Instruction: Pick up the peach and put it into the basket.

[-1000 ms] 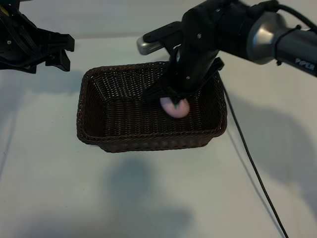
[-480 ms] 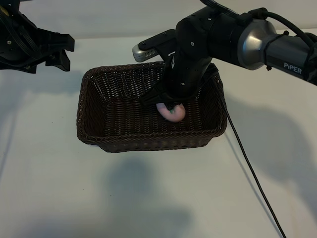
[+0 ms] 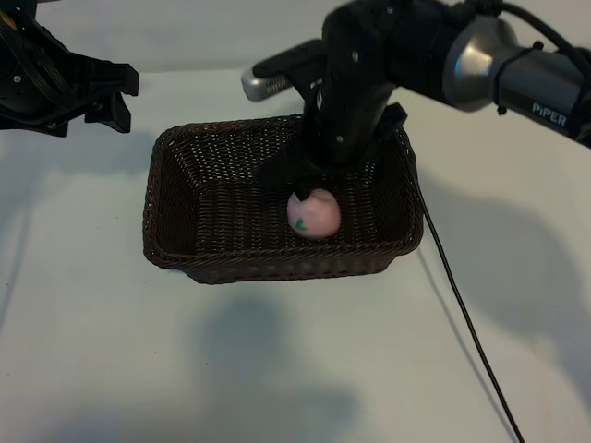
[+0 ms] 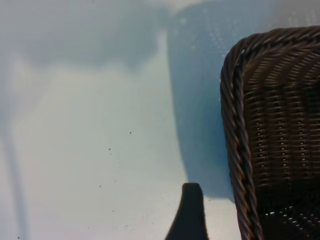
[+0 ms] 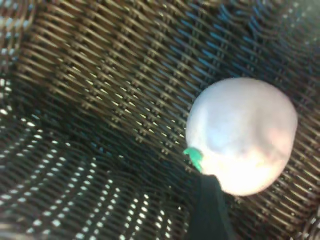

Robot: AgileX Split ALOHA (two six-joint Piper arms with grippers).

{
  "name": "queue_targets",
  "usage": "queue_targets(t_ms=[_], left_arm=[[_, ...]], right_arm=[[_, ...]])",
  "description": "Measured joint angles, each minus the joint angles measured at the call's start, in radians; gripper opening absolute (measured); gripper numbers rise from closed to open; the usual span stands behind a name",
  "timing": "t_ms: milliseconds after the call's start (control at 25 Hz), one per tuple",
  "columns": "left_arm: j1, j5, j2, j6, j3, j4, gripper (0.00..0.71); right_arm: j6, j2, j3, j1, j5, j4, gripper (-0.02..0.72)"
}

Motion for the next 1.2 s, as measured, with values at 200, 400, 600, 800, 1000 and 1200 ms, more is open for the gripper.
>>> queue_targets(t_ms=[200,400,600,800,1000,1200], left_arm=[[0.000,0.000,0.000,0.000,0.000,0.000,0.599],[0.000,0.000,0.000,0.000,0.000,0.000,0.599],[0.000,0.000,0.000,-0.001,0.000,0.000,0.599],[0.000,0.000,0.000,-0.001,0.000,0.000,0.599],[0.000,0.000,0.000,-0.001,0.000,0.000,0.599],[0.000,0.000,0.000,-0.001,0.000,0.000,0.599]], right_arm=[[0.000,0.000,-0.135,0.000,0.143,-0.048,0.518],[0.000,-0.001,-0.208,-0.019,0.211,-0.104,0.518],[0.000,-0.001,-0.214,-0.107,0.217,-0.116,0.518],[0.000,-0.001,-0.215,-0.217,0.218,-0.120,0.518],[-0.004,-0.001,-0.215,-0.297,0.218,-0.119,0.518],[-0.015,-0.001,-0.215,-0.323,0.221,-0.120,0.512]])
